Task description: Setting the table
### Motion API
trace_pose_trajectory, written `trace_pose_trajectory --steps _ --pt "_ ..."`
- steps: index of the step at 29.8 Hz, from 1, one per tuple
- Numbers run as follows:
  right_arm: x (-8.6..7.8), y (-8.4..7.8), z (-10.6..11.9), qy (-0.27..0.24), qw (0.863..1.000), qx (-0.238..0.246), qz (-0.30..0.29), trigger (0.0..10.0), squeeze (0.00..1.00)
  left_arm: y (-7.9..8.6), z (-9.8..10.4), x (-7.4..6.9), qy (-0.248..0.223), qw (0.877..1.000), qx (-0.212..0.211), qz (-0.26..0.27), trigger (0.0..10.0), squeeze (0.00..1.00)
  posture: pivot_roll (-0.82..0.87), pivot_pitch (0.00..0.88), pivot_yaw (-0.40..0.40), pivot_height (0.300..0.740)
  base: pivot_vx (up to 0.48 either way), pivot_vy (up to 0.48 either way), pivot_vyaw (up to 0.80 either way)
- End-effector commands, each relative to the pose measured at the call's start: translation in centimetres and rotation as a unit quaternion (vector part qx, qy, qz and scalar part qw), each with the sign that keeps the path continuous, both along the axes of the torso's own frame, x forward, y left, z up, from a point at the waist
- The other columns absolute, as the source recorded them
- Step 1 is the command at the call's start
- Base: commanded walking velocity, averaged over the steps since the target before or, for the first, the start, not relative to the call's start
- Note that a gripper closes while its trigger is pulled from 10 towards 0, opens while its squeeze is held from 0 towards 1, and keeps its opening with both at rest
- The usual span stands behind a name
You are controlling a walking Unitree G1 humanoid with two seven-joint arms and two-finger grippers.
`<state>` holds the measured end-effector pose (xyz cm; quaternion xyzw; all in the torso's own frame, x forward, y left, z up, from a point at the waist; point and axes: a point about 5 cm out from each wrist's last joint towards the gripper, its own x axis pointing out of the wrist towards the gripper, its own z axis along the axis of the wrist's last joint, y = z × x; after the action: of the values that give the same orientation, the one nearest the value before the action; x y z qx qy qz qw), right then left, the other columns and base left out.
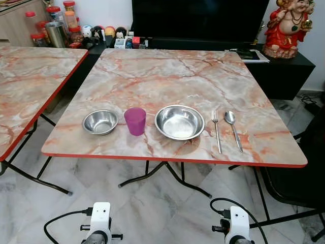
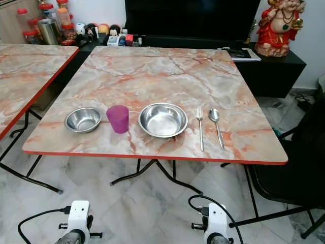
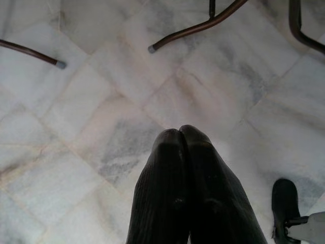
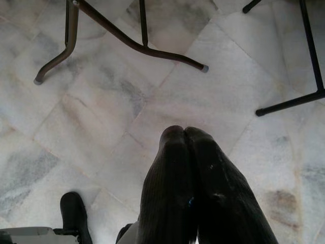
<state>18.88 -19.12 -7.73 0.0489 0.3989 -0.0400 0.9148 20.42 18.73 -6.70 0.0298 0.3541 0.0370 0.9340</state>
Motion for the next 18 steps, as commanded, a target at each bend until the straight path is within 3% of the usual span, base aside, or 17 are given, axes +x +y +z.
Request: trace_pose_trajectory --steps 1,18 --pt "-0.09 -0.03 -0.05 0.002 1.000 -0.001 -0.002 10.0 0.00 -0.12 0.01 0.01 -0.002 1.000 0.004 -0.004 10.0 0.00 -0.03 0.041 -0.036 0.740 0.000 -0.412 0.00" --pt "-0.06 -0.01 -0.03 0.001 1.000 -0.001 0.002 10.0 0.00 -0.13 0.00 -0.03 -0.003 1.000 0.003 -0.002 10.0 0.00 -0.03 0.038 -0.041 0.740 0.000 -0.447 0.00"
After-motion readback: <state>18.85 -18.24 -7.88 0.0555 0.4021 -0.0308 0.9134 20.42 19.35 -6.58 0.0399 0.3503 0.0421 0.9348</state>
